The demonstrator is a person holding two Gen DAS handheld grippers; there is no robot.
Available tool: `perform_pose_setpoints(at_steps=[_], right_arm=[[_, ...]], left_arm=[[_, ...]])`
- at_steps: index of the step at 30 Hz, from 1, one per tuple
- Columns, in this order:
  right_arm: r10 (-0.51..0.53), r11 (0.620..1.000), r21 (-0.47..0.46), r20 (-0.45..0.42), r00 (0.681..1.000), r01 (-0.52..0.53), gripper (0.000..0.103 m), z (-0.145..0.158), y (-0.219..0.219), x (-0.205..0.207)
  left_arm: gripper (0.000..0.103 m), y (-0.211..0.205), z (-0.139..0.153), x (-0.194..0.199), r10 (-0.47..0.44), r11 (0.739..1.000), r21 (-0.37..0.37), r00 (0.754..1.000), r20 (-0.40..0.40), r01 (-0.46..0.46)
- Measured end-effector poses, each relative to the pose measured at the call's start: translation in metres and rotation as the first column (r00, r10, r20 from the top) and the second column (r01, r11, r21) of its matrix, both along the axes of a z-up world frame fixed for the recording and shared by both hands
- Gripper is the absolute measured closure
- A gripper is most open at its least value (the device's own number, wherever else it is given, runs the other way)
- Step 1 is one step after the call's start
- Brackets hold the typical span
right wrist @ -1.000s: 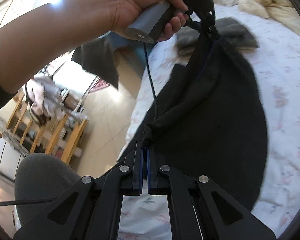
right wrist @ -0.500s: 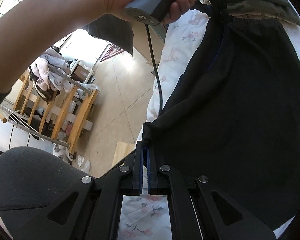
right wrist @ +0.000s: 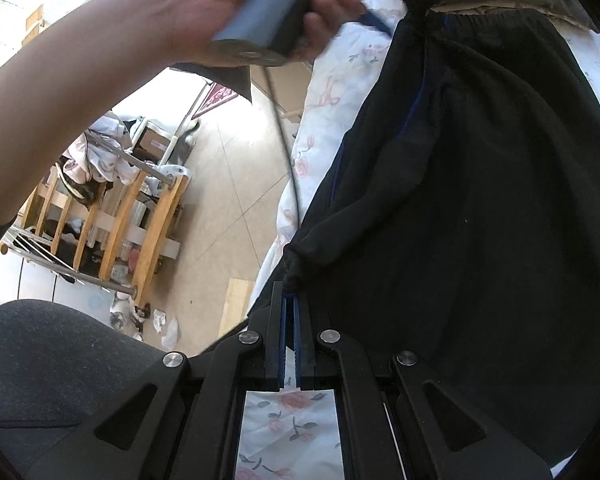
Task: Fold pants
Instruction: 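Open both tools and release the folded shorts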
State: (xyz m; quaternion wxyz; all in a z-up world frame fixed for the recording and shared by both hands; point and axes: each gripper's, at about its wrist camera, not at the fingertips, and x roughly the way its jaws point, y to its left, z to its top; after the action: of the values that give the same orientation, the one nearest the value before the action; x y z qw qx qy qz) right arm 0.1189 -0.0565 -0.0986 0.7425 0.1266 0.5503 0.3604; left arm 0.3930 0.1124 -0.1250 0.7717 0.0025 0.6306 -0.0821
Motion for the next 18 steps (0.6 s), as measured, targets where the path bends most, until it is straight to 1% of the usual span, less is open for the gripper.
perform_pose_setpoints(at_steps=[2, 4, 5, 6, 7, 9, 11, 12, 13, 14, 16, 18], right_arm=[[0.004, 1.000, -0.003, 0.013, 1.000, -0.004, 0.101, 0.003, 0.001, -0.001], [0.016, 1.000, -0.006, 0.024, 1.000, -0.016, 0.101, 0.004, 0.003, -0.003], [0.021, 1.000, -0.012, 0.034, 0.999, -0.020, 0.101, 0.005, 0.005, -0.004], [0.024, 1.000, -0.010, 0.038, 0.999, -0.023, 0.101, 0.006, 0.008, -0.005], [0.028, 1.000, -0.006, 0.042, 0.999, -0.028, 0.101, 0.006, 0.011, -0.007], [0.048, 0.999, -0.025, 0.057, 0.997, -0.047, 0.100, 0.005, 0.020, -0.011], [0.101, 0.991, -0.092, 0.093, 0.991, -0.092, 0.095, 0.002, 0.035, -0.018], [0.132, 0.985, -0.130, 0.118, 0.984, -0.117, 0.093, -0.002, 0.044, -0.024], [0.152, 0.979, -0.155, 0.131, 0.980, -0.131, 0.090, -0.005, 0.050, -0.027], [0.183, 0.969, -0.189, 0.131, 0.974, -0.156, 0.088, -0.011, 0.057, -0.031], [0.242, 0.951, -0.221, 0.092, 0.966, -0.217, 0.088, -0.021, 0.066, -0.043], [0.264, 0.943, -0.232, 0.086, 0.961, -0.238, 0.087, -0.019, 0.064, -0.056]], left_arm=[[0.030, 0.011, 0.022, -0.017, -0.022, 0.999, -0.024, 0.999, 0.038, 0.023], [0.030, 0.025, 0.045, -0.040, -0.033, 0.999, -0.008, 0.995, 0.090, 0.033], [0.029, 0.035, 0.059, -0.056, -0.024, 1.000, 0.002, 0.992, 0.123, 0.024], [0.029, 0.046, 0.070, -0.072, -0.003, 1.000, -0.010, 0.989, 0.148, 0.005], [0.027, 0.056, 0.077, -0.084, 0.018, 0.999, -0.030, 0.988, 0.155, -0.013], [0.027, 0.074, 0.082, -0.109, 0.072, 0.995, -0.074, 0.988, 0.140, -0.063], [0.026, 0.085, 0.082, -0.136, 0.114, 0.988, -0.117, 0.986, 0.119, -0.101], [0.026, 0.085, 0.079, -0.142, 0.120, 0.987, -0.125, 0.986, 0.116, -0.106], [0.026, 0.083, 0.074, -0.156, 0.120, 0.987, -0.123, 0.987, 0.107, -0.107], [0.026, 0.082, 0.066, -0.164, 0.118, 0.987, -0.118, 0.989, 0.089, -0.107], [0.026, 0.081, 0.049, -0.177, 0.128, 0.984, -0.126, 0.991, 0.023, -0.124], [0.026, 0.082, 0.037, -0.189, 0.143, 0.979, -0.146, 0.990, -0.023, -0.144]])
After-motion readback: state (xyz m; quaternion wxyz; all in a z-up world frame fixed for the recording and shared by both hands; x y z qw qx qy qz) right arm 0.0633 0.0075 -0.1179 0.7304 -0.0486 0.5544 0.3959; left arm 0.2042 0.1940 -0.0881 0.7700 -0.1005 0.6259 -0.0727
